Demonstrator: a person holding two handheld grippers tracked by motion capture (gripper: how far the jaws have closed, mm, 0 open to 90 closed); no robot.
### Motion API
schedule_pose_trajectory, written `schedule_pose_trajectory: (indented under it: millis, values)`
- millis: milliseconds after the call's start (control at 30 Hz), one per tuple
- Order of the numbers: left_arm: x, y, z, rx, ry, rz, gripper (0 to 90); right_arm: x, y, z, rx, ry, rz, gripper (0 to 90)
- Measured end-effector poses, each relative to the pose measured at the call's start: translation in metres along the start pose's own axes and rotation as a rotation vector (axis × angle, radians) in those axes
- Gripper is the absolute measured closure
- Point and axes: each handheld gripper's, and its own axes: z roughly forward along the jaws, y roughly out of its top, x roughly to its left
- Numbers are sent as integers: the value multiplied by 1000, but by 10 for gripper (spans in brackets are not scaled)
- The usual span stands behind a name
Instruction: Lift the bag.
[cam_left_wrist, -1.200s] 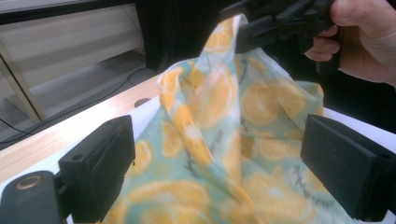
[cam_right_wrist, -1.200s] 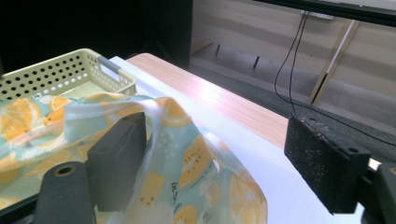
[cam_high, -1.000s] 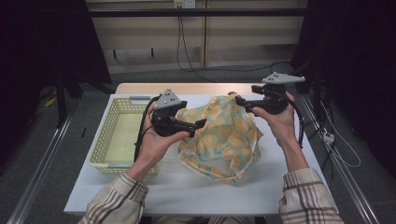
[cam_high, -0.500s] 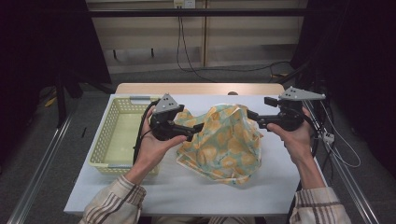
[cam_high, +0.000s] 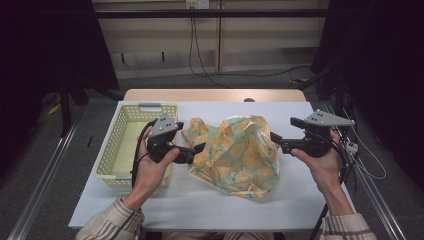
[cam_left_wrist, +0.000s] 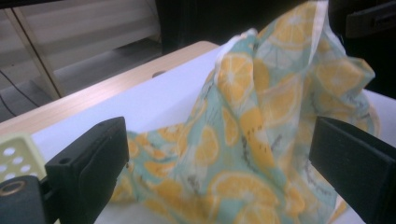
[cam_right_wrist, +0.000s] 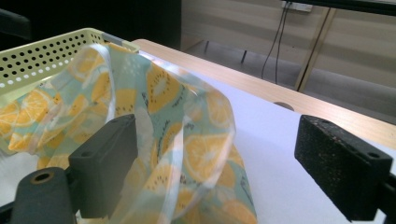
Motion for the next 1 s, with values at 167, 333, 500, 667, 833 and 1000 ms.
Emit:
schedule_pose_trajectory:
  millis: [167,333,500,667,833,1000]
  values:
    - [2,-20,-17,19,45,-15,54,-1,-20,0,27,-24,29,139]
    - [3,-34,-30,25,62,-20,58,-2,-36,-2,62,-33,40,139]
    - [4,-47,-45,29,91,-27,61,1,-39,-11,54,-42,38,135]
    - [4,-62,-62,11,121,-45,61,5,-46,-16,57,-43,38,132]
    - [4,-78,-76,4,146,-67,61,5,-56,-18,76,-53,52,139]
    - [8,-92,-85,1,180,-107,61,6,-72,-21,73,-65,72,140]
